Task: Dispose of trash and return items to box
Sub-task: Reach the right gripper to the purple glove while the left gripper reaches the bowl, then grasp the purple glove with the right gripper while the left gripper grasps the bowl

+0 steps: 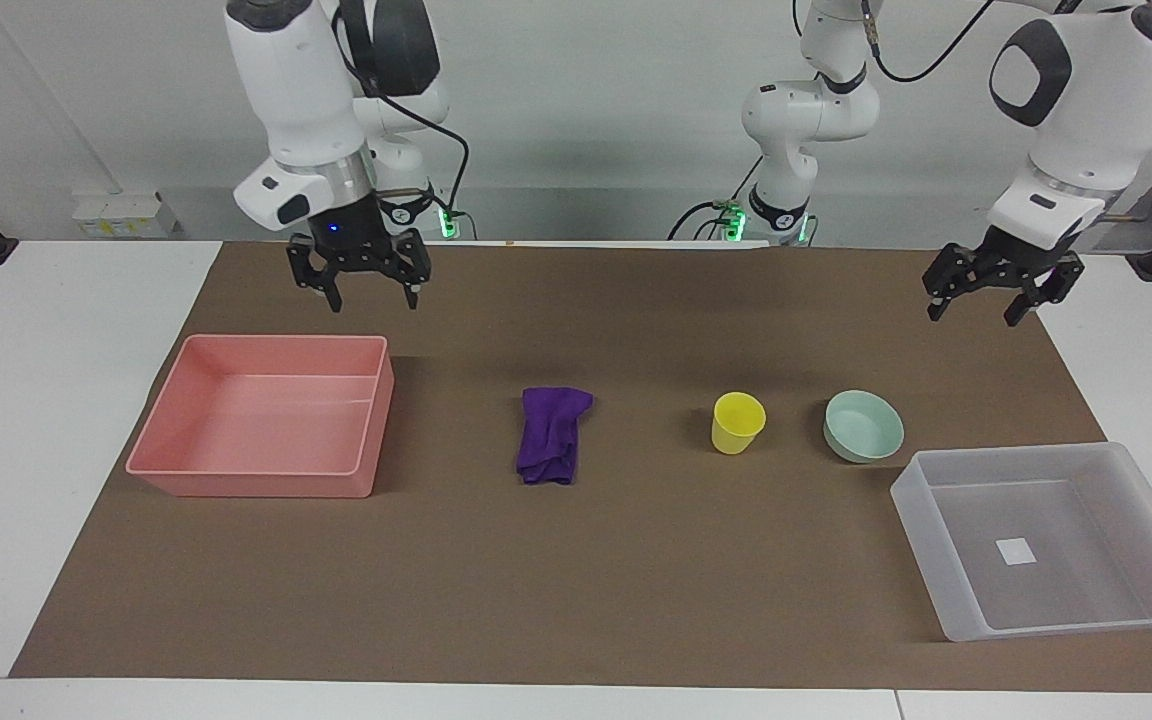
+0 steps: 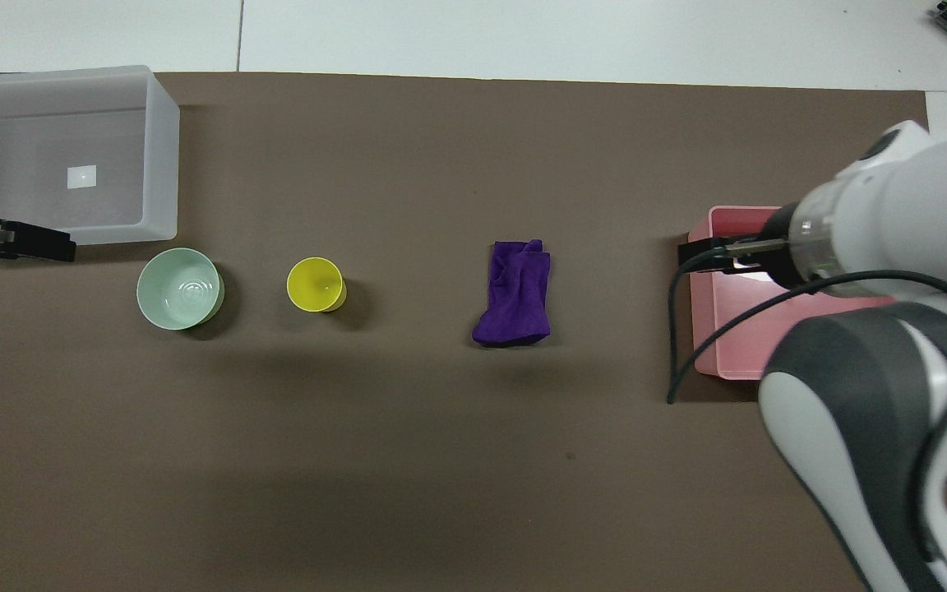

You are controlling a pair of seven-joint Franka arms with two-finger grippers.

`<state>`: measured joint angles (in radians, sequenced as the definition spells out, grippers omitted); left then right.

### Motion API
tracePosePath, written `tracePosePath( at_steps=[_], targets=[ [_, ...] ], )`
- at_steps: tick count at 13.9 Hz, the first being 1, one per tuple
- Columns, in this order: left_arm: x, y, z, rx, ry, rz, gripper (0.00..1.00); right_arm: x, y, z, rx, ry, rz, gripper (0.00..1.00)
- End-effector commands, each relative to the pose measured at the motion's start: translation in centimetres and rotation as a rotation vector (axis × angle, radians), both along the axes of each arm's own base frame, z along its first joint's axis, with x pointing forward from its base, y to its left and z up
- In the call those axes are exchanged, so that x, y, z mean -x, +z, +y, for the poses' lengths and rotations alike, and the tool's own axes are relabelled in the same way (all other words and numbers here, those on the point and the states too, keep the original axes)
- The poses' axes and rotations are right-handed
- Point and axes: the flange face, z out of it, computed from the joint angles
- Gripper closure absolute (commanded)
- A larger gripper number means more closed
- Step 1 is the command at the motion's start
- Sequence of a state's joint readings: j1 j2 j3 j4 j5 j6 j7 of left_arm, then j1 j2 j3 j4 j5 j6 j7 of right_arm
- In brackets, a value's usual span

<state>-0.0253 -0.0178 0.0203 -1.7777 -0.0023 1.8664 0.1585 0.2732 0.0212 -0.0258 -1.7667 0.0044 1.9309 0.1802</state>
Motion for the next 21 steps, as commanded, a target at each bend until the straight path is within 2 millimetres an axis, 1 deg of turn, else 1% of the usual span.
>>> tracePosePath(
  at_steps=[1,2,3,4,5,6,7,8,9,10,14,15,16,17,18,19,20,21],
  targets=[
    [-0.7,-4.5,-0.1,0.004,0.022,-0.011,0.00,-1.9,-5.1,5.5,-0.024,0.024,-0.011,0.00],
    [-1.3,-6.1,0.0,0.005,0.031,-0.013,0.00,-2.3,-7.0,7.1,-0.032,0.004,-0.016,0.00],
    [-1.4,-7.6,0.0,0.005,0.033,-0.018,0.00,-2.4,-8.9,9.4,-0.040,-0.023,-0.016,0.00],
    [-1.4,-9.8,-0.3,0.006,0.032,-0.031,0.00,-2.4,-10.9,11.0,-0.047,-0.049,-0.015,0.00],
    [-1.4,-11.8,-0.3,0.007,0.038,-0.047,0.00,-2.4,-12.6,11.6,-0.055,-0.063,-0.024,0.00],
    [-1.3,-14.0,-0.3,0.008,0.048,-0.062,0.00,-1.9,-14.4,12.0,-0.058,-0.060,-0.030,0.00],
    [-1.0,-15.6,-0.2,0.009,0.050,-0.082,0.00,-1.4,-16.3,12.6,-0.058,-0.056,-0.028,0.00],
    [-0.8,-16.6,0.0,0.009,0.053,-0.088,0.00,-1.0,-18.2,14.0,-0.060,-0.052,-0.023,0.00],
    [-0.8,-17.9,0.2,0.009,0.062,-0.081,0.00,-0.9,-20.3,14.9,-0.062,-0.058,-0.024,0.00],
    [-1.1,-19.2,-0.2,0.010,0.070,-0.074,0.00,-1.0,-22.0,15.4,-0.064,-0.058,-0.028,0.00],
    [-1.9,-23.3,-0.3,0.013,0.103,-0.064,0.00,-0.3,-24.2,15.2,-0.057,-0.042,-0.026,0.00],
    [-1.9,-23.4,-0.2,0.013,0.106,-0.067,0.34,-0.1,-24.7,15.1,-0.053,-0.034,-0.032,0.20],
    [-1.9,-23.4,0.3,0.013,0.118,-0.061,0.97,0.0,-24.9,15.1,-0.053,-0.035,-0.030,0.54],
    [-1.9,-23.4,0.4,0.013,0.121,-0.057,1.00,0.2,-25.2,15.3,-0.051,-0.033,-0.024,0.86],
    [-1.8,-23.3,0.5,0.012,0.117,-0.056,1.00,0.2,-25.2,15.2,-0.048,-0.035,-0.019,1.00],
    [-1.8,-23.2,0.4,0.013,0.117,-0.056,1.00,0.2,-25.1,15.3,-0.046,-0.041,-0.013,1.00],
    [-1.7,-22.6,0.4,0.013,0.118,-0.045,1.00,0.2,-24.8,15.4,-0.045,-0.050,-0.008,1.00],
    [-1.4,-21.0,0.6,0.011,0.114,-0.030,1.00,0.1,-24.1,15.4,-0.044,-0.083,0.004,1.00]
  ],
)
